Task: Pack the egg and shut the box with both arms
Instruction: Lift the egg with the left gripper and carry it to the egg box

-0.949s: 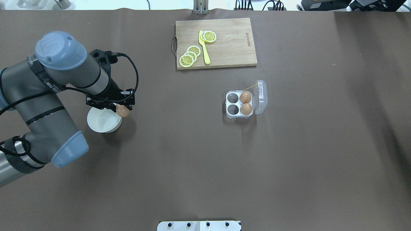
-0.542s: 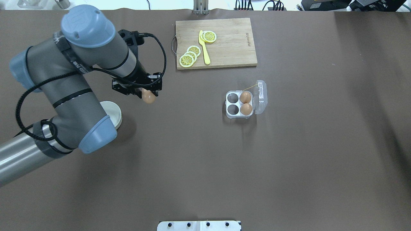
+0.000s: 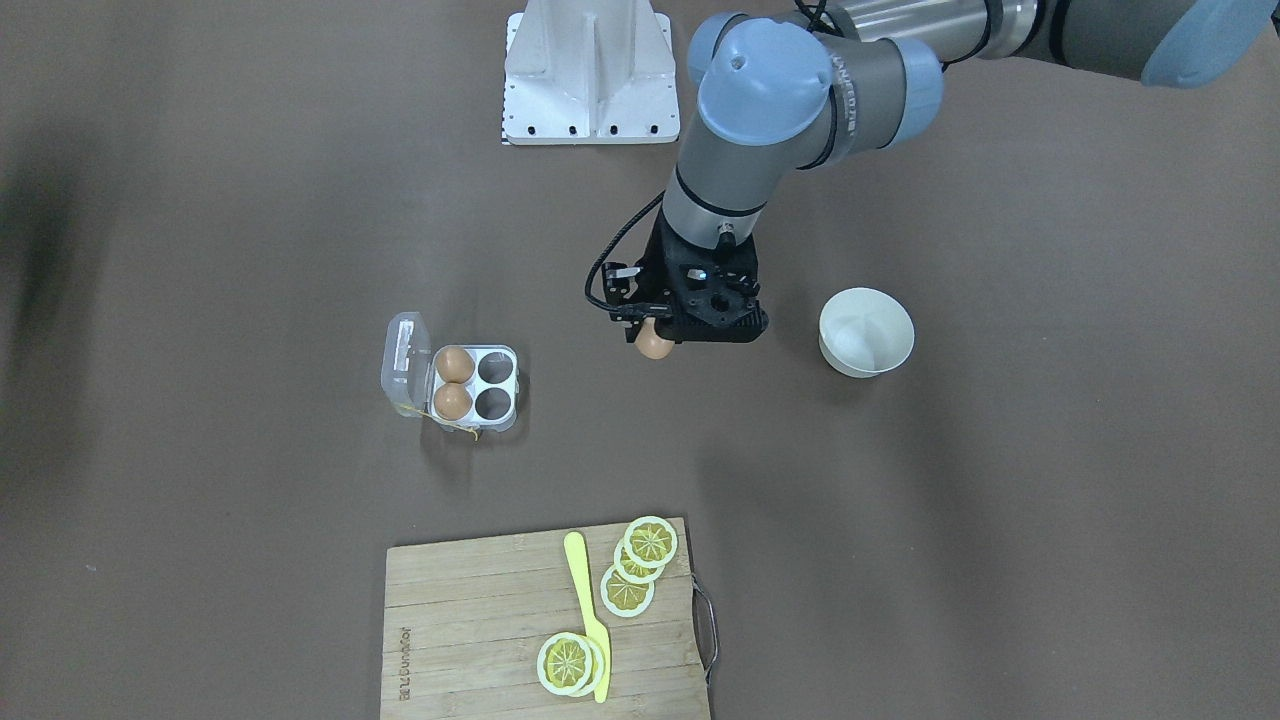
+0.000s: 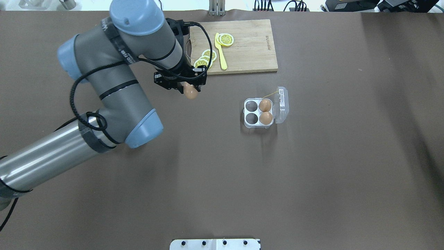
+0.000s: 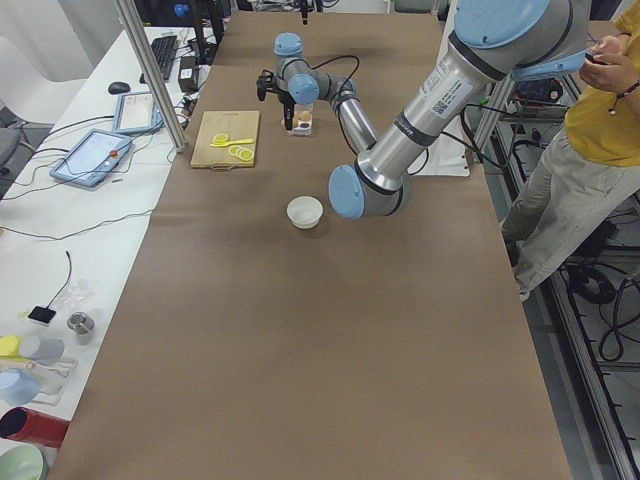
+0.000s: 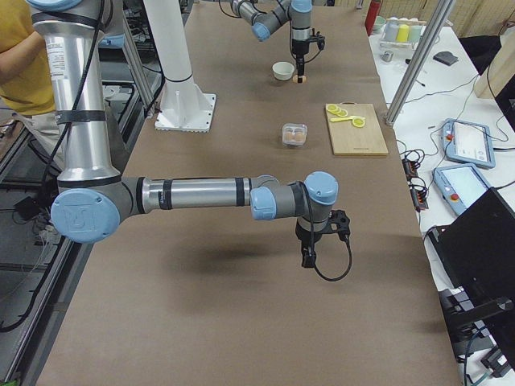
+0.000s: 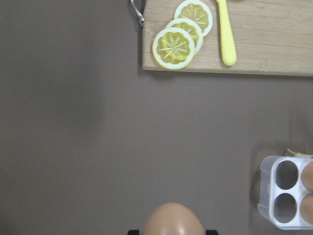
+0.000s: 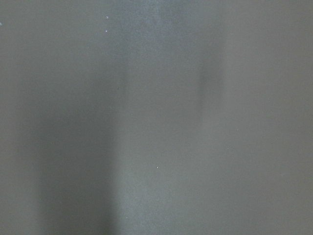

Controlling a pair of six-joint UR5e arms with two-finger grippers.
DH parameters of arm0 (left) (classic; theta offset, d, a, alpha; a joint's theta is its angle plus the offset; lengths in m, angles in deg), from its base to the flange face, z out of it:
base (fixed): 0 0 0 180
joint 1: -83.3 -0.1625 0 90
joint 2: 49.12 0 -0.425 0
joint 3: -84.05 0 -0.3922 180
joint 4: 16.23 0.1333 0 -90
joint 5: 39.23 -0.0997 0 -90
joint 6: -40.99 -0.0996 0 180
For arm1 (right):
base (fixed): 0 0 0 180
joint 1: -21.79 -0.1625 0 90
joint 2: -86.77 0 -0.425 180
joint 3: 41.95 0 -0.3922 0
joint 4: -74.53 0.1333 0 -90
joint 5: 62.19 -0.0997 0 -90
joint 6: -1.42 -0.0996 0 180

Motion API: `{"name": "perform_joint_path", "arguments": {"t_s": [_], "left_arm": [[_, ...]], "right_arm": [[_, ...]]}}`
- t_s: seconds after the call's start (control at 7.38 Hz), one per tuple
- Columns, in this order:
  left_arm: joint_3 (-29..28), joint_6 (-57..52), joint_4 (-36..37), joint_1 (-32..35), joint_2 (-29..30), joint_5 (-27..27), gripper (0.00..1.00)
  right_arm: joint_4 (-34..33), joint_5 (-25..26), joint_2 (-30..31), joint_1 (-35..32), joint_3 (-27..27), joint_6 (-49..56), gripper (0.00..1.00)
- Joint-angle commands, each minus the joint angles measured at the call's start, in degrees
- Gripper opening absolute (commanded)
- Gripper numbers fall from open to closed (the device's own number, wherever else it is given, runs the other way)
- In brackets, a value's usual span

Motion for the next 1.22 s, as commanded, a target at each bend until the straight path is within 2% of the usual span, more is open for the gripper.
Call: {"name": "perform_joint_path", "arguments": {"t_s": [0.0,0.14,0.27,0.54,0.68,1.08], "left_arm": [[-8.8,-0.1,-5.0,-1.7,6.4,-0.4,0.12],[-11.9,-0.2,-6.3,-2.2,8.6,-1.4,0.12],[-14.3,-2.0,-8.9,-3.9,9.5,-5.0,0.12],[-18.4,-3.5,-14.0,-5.3,9.8,-8.1,0.09],[-19.2,-5.4,-14.5,-5.8,10.0,-10.4,0.08],[-20.2,-8.3,-14.5,-8.9,10.3,-12.5,0.08]], "right_arm": [[0.0,0.0,0.0,0.0,0.0,0.0,1.00],[0.0,0.0,0.0,0.0,0.1,0.2,1.00],[0.0,0.0,0.0,0.0,0.3,0.2,1.00],[0.0,0.0,0.0,0.0,0.6,0.2,1.00],[0.0,0.0,0.0,0.0,0.7,0.1,1.00],[0.0,0.0,0.0,0.0,0.7,0.1,1.00]]}}
